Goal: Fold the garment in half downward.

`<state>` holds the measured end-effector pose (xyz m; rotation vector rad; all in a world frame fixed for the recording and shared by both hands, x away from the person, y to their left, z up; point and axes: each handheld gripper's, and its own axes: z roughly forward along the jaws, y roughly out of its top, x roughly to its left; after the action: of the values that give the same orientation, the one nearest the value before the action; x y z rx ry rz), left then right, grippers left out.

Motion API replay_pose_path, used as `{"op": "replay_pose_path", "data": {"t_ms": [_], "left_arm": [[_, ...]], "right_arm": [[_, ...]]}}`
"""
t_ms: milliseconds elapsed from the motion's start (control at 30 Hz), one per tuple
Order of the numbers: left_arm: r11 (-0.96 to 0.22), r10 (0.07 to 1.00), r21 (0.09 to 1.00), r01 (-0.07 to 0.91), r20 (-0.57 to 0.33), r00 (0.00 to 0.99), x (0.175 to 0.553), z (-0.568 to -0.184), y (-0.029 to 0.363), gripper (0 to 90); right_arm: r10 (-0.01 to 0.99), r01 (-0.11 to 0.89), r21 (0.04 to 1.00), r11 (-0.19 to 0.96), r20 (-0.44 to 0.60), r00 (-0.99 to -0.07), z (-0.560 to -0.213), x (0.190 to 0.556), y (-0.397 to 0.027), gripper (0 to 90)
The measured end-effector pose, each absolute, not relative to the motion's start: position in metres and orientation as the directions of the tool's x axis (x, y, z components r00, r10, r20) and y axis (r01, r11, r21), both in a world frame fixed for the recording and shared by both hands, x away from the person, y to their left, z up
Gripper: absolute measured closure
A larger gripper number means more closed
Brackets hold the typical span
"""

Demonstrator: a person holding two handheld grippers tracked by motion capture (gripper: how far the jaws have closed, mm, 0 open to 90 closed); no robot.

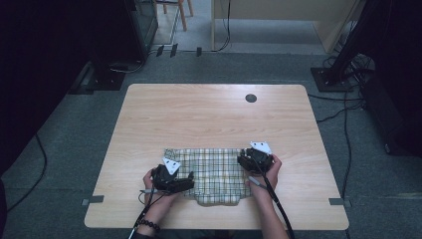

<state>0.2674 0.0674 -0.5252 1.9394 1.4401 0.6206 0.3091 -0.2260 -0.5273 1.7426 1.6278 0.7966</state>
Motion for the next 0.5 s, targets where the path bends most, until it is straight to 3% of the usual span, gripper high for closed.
{"op": "replay_pose_path", "data": {"t_ms": [67,133,267,367,500], "left_arm": [[-0.139,0.964,0.756,0.64,-0.044,0.261,0.267,-0.517,0.078,7.0],[-0.092,0.942,0.801,0.591,-0.122,0.312,0.263,-0.503,0.079,7.0],[-0.107,0.891,0.823,0.558,-0.169,0.421,0.26,-0.495,0.048,6.9],[-0.214,0.88,0.782,0.586,-0.106,0.462,0.265,-0.514,0.018,6.9],[-0.291,0.889,0.757,0.586,-0.013,0.458,0.267,-0.528,0.012,6.9]], "right_arm": [[0.998,0.626,0.778,-0.051,0.017,0.06,-0.527,0.309,-0.226,32.3],[0.998,0.626,0.779,-0.046,0.012,0.058,-0.527,0.309,-0.226,32.3],[0.998,0.626,0.779,-0.044,0.009,0.06,-0.527,0.309,-0.225,32.3],[0.998,0.626,0.778,-0.046,0.011,0.059,-0.527,0.309,-0.226,32.3],[0.998,0.626,0.778,-0.052,0.017,0.062,-0.527,0.309,-0.226,32.3]]}}
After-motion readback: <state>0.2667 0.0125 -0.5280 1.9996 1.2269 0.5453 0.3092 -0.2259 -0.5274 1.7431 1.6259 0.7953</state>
